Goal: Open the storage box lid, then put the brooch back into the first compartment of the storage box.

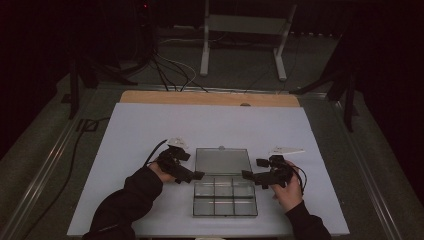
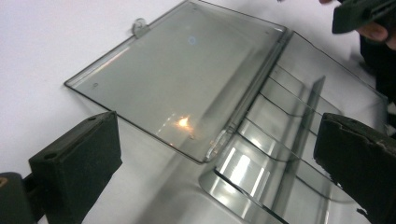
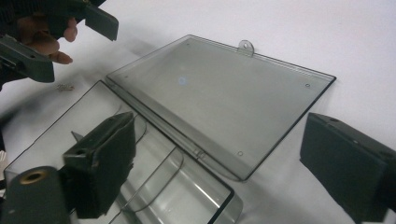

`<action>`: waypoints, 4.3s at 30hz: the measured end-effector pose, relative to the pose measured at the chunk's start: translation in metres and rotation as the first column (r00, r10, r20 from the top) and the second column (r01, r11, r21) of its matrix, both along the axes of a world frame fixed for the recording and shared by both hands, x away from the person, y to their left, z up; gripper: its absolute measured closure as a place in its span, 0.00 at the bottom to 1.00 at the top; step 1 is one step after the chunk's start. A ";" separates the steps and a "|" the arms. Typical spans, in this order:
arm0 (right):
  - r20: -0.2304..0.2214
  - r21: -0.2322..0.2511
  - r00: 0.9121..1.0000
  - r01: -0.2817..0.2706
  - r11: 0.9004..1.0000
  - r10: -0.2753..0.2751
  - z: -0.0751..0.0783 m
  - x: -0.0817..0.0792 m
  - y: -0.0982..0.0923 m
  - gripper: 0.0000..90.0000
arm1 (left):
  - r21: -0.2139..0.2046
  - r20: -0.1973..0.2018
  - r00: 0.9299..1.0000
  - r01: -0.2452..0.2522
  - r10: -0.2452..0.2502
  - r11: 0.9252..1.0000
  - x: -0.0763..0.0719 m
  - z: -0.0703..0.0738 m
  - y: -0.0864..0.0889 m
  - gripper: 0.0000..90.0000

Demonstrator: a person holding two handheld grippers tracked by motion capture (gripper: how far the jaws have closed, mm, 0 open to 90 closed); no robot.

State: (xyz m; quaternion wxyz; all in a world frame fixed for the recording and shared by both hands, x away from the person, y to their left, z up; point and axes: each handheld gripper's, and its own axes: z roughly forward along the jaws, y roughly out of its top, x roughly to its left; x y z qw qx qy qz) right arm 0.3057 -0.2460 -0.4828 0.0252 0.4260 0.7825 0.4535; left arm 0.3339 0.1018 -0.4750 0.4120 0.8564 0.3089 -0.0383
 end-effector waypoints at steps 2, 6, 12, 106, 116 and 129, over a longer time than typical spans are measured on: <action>0.005 0.001 1.000 0.001 1.000 -0.001 0.000 -0.001 0.000 0.04 | -0.005 0.004 1.000 0.013 -0.013 1.000 -0.002 0.002 0.000 0.01; 0.025 0.015 0.999 -0.031 0.999 0.031 0.002 -0.007 -0.003 0.03 | 0.005 0.029 0.998 0.047 -0.047 0.999 -0.006 0.007 0.001 0.01; 0.066 0.004 0.997 -0.046 0.999 0.046 0.003 -0.018 -0.007 0.03 | -0.002 0.081 0.995 0.064 -0.063 0.998 -0.012 0.015 0.009 0.01; 0.143 0.043 0.988 -0.061 0.997 0.054 0.001 -0.031 -0.022 0.00 | 0.192 0.040 0.997 -0.073 0.066 0.979 -0.069 -0.037 0.123 0.75; 0.136 0.039 0.989 -0.062 0.997 0.057 0.001 -0.031 -0.021 0.00 | 0.222 0.043 0.997 -0.065 0.057 0.973 -0.069 -0.038 0.122 0.90; 0.131 0.036 0.990 -0.065 0.997 0.060 0.000 -0.031 -0.021 0.00 | 0.236 0.023 0.998 -0.065 0.061 0.970 -0.068 -0.036 0.118 0.96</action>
